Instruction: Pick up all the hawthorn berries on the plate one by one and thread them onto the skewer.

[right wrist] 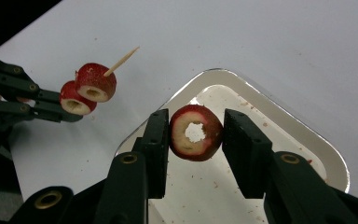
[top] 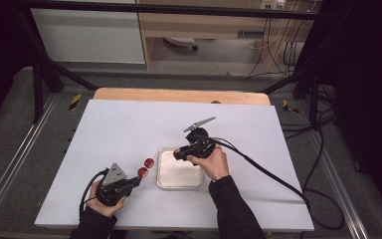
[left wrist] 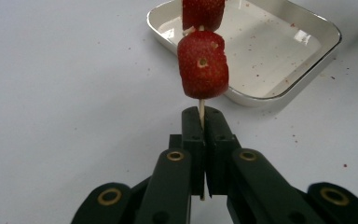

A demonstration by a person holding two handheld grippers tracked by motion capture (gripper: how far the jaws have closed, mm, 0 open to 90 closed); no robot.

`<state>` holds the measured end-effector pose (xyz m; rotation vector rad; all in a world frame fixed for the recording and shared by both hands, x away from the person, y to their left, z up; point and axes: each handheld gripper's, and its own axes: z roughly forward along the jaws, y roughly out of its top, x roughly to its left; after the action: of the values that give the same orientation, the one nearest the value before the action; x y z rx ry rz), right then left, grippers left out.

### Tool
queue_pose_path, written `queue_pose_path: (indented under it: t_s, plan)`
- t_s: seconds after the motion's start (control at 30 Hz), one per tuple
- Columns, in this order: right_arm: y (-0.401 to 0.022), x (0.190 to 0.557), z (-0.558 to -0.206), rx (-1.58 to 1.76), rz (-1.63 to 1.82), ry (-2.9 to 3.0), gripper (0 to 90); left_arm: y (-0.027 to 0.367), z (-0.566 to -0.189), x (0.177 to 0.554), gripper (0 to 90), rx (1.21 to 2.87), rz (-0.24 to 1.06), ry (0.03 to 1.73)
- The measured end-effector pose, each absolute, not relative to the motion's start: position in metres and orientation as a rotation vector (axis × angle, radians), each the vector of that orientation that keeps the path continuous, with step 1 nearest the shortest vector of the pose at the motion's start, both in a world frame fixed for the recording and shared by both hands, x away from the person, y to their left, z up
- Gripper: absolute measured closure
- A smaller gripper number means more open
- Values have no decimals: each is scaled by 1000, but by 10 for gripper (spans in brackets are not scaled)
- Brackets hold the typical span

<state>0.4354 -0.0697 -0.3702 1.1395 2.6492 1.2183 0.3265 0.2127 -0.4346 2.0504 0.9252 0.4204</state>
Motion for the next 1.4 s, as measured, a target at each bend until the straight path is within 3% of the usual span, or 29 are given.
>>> queue_pose_path:
  t_s: [0.7,1.4]
  plan:
    - [-119,410,-397,1330,1721,2224,623,183,-427,326,878,1980,437,949]
    - [-122,409,-399,1389,2019,1836,623,148,-421,326,878,1942,412,973]
